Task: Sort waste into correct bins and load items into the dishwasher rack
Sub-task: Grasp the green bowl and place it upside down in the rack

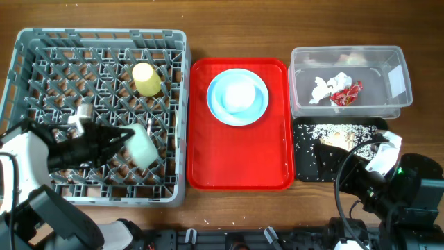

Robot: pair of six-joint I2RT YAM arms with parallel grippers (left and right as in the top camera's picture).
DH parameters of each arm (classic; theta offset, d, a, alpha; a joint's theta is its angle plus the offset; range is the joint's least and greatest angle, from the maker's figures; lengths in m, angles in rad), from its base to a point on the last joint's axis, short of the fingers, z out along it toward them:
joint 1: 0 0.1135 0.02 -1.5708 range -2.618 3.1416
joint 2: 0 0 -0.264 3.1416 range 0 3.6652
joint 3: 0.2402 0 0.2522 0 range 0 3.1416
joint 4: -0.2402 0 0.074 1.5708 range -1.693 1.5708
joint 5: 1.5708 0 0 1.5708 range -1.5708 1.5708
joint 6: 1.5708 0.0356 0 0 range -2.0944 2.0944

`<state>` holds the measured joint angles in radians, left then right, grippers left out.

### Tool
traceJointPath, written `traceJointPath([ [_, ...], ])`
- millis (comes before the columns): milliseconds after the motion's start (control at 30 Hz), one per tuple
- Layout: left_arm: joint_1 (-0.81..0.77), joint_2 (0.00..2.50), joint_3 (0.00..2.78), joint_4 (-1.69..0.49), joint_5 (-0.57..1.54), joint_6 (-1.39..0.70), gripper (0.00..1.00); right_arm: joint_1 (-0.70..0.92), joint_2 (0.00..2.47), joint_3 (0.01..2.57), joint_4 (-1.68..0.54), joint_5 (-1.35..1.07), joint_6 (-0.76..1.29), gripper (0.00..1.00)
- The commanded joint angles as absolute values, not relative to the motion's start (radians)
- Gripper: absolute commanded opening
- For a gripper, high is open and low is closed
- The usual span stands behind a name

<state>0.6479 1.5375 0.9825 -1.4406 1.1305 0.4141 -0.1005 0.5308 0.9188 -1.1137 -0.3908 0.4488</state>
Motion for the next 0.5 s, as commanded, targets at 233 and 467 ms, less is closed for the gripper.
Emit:
traceJointPath([
  [233, 0.989, 1.555, 0.981, -1.623, 1.063, 0.332, 0.45, -0.098, 0.526, 0.921, -1.111, -0.381, 0.456, 1.0],
  [467, 0.985, 1.332, 1.026, -1.686, 1.077, 0.344, 0.37, -0.098, 0.526, 0.921, -1.111, -0.381, 0.456, 1.0],
])
